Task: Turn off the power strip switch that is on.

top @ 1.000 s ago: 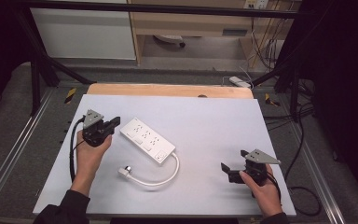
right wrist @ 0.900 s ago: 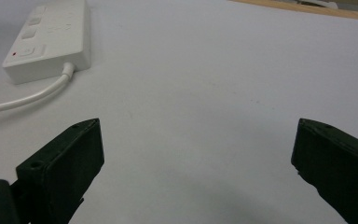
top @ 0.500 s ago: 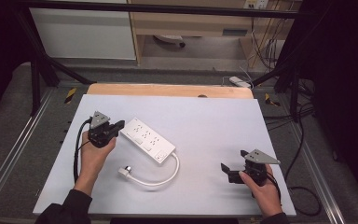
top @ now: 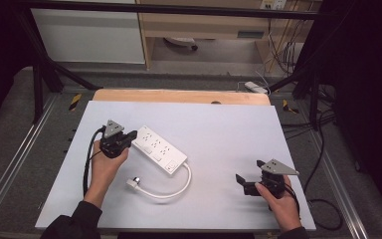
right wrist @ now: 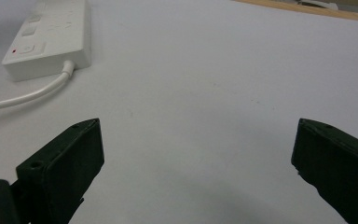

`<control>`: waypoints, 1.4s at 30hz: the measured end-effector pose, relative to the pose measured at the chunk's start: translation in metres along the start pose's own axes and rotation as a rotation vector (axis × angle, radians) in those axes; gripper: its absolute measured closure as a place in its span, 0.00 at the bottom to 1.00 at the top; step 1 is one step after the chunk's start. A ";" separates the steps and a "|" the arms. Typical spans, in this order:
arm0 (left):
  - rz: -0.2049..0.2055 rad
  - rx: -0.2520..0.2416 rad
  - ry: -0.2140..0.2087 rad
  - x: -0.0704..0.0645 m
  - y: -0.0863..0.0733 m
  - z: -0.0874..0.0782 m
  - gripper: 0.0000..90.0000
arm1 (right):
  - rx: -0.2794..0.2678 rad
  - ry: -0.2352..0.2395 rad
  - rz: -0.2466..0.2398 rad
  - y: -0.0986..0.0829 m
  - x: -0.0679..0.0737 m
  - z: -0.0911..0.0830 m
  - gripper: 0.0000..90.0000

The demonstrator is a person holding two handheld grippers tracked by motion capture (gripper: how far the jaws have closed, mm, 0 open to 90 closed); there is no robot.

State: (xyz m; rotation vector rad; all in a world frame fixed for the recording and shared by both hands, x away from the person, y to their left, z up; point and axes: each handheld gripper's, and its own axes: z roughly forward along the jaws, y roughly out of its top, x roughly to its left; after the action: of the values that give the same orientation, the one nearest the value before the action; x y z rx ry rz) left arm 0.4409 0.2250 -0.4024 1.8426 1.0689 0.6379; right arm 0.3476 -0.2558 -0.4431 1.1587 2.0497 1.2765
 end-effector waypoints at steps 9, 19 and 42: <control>0.009 0.044 0.004 0.003 -0.007 0.008 1.00 | 0.000 0.002 0.000 0.000 0.000 0.000 0.03; 0.019 0.077 0.008 0.004 -0.010 0.017 1.00 | 0.001 0.004 -0.004 0.000 0.000 0.000 0.03; -0.018 0.089 0.023 0.012 -0.016 0.024 1.00 | 0.007 0.003 -0.008 0.000 0.001 0.000 0.03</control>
State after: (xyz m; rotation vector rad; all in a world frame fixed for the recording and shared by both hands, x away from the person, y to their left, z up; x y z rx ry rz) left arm 0.4581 0.2286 -0.4283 1.9040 1.1443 0.6108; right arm 0.3473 -0.2552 -0.4430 1.1509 2.0604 1.2694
